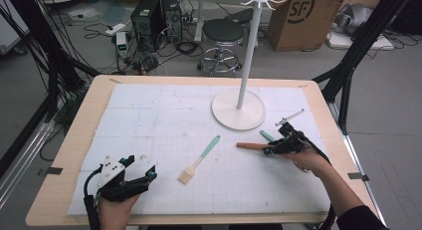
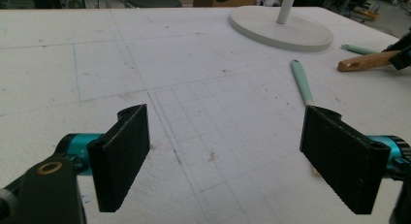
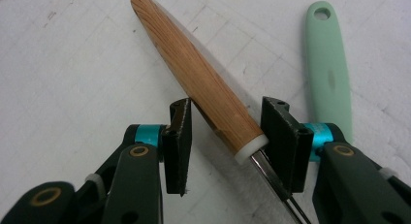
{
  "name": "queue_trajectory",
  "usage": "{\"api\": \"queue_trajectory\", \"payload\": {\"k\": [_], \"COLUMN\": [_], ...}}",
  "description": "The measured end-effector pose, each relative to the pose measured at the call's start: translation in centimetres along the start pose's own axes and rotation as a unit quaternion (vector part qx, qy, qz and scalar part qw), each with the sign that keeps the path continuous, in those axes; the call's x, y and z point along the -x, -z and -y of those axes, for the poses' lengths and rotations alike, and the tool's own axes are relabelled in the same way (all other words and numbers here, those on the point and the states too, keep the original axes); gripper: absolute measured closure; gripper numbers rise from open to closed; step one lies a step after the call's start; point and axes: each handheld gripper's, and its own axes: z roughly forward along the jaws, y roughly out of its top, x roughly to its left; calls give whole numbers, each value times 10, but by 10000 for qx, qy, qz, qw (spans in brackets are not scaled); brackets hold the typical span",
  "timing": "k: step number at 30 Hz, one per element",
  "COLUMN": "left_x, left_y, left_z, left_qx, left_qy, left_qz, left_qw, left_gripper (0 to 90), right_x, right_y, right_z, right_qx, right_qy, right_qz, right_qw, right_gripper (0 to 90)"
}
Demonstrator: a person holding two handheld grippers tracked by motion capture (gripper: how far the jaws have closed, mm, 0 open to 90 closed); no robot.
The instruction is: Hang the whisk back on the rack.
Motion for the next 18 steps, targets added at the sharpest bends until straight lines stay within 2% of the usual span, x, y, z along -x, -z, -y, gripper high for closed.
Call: {"api": "queue_trajectory", "payload": {"k": [8, 12, 14, 17, 18], "left_x": [0, 1, 0, 0, 0], "left_y": [1, 1, 1, 2, 2], "left_z": [-1, -1, -1, -1, -1], "left_qx": [21, 44, 39, 47, 46], "left_qy": [2, 10, 5, 20, 18], "left_qz": [-4, -2, 2, 11, 10], "left_qw": [10000, 10000, 10000, 10000, 10000], "left_gripper": [190, 190, 191, 191, 191], "right_x": [-12, -20, -23, -24, -24], "right_y": [1, -1, -2, -2, -1], "right_z": [-6, -10, -12, -14, -14], "right_qx": [-422, -787, -909, -1036, -1070], "right_qy": [223, 563, 643, 728, 821], "right_qz": [294, 520, 598, 592, 575], "right_qw": [9984, 9939, 9920, 9902, 9892], "right_gripper": [589, 634, 641, 654, 661]}}
